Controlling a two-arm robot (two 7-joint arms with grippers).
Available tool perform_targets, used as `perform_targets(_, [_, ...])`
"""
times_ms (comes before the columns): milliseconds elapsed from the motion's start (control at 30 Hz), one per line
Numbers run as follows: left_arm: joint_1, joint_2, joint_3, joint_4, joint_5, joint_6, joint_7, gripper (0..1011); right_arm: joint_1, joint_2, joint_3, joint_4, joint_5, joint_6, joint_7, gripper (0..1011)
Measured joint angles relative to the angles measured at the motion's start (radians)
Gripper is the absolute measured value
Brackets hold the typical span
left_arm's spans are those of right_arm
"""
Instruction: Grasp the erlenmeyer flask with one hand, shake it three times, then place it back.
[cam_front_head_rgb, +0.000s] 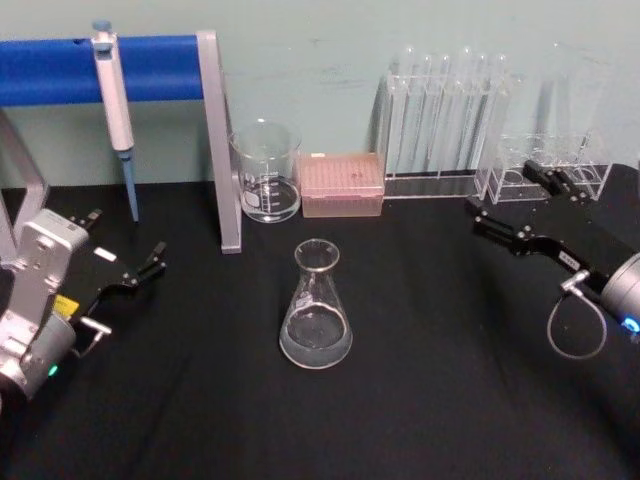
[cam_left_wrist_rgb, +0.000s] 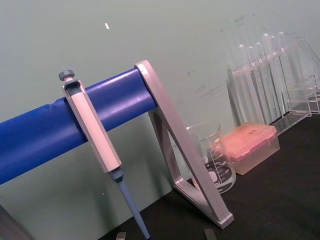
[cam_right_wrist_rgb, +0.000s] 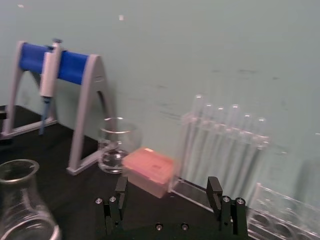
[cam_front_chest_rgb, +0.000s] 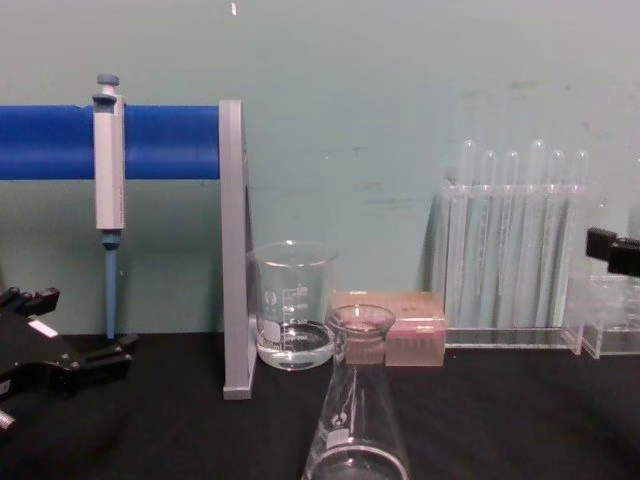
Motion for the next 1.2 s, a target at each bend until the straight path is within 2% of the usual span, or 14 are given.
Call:
perform_targets(533, [0.000, 0.000, 0.000, 0.000, 0.000, 0.000, 0.000, 1001, 0.018, -0.028, -0.054, -0.001, -0.014, 0.027, 0.150, 1002])
perform_targets(833, [0.000, 0.000, 0.000, 0.000, 0.000, 0.000, 0.000, 1001, 0.027, -0.066, -0.083, 0.014, -0.037, 0.048, 0.190, 1002])
perform_targets(1200, [0.000, 0.000, 0.000, 0.000, 0.000, 0.000, 0.000, 1001, 0.044, -0.107, -0.116, 0.049, -0.044, 0.064, 0.222, 1002])
